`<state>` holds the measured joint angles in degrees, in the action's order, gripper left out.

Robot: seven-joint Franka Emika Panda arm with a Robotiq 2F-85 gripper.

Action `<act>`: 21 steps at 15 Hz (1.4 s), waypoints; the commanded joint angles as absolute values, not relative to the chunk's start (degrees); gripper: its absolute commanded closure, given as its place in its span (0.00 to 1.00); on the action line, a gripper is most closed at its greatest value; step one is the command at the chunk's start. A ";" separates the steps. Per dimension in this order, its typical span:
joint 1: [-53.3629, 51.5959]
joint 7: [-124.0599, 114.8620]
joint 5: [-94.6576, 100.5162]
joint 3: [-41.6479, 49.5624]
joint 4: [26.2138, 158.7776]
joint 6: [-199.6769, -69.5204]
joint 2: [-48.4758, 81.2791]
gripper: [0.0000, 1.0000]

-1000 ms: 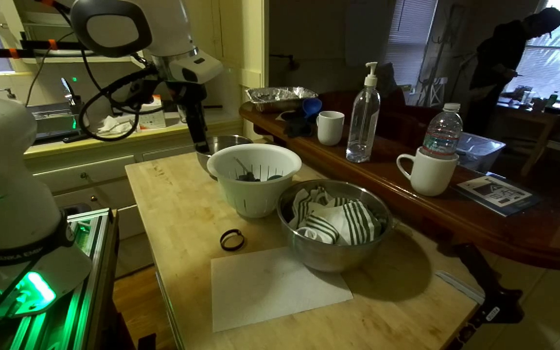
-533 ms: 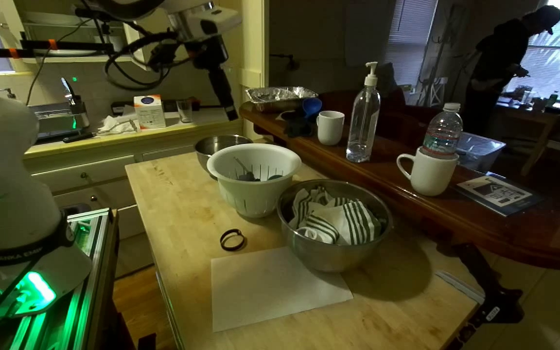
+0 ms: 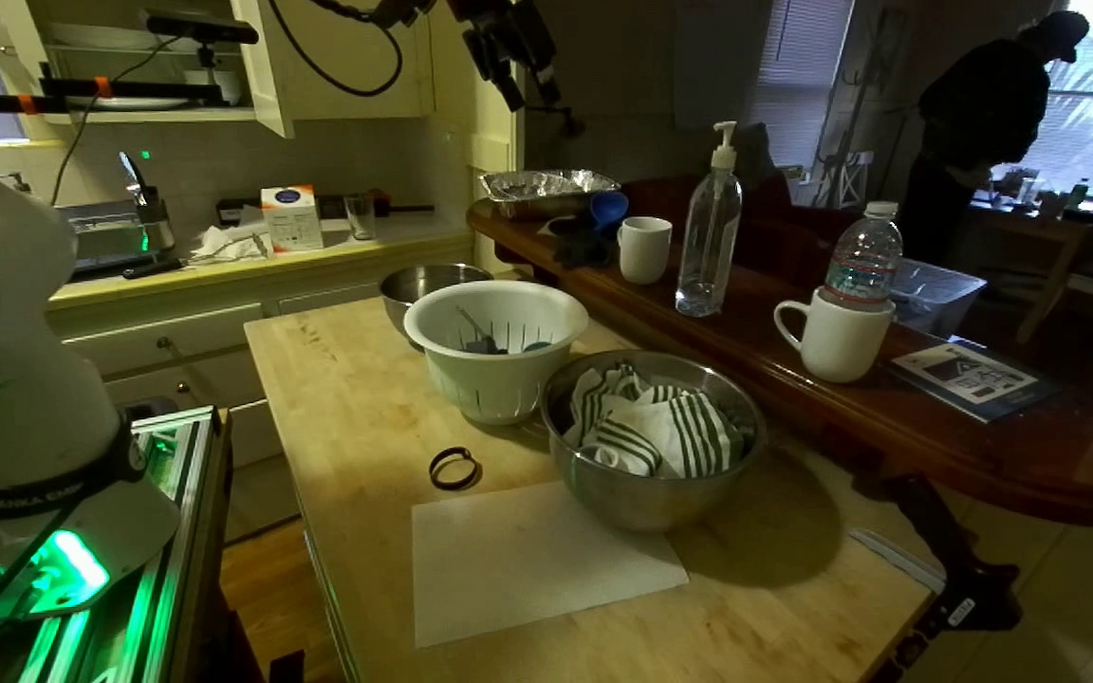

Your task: Pick up the pot holder and place it on the small silver bowl

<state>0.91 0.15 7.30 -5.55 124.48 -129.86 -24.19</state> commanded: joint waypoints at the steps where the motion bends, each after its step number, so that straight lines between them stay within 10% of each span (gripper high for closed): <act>1: -1.87 3.48 10.76 -7.86 117.12 -126.71 -19.21 0.00; 9: -2.49 2.87 10.23 -7.30 118.19 -128.49 -19.69 0.00; 21: -11.13 30.17 9.31 -12.82 78.13 -121.55 15.52 0.00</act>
<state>-9.31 23.87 9.90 -11.38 89.43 -127.36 7.03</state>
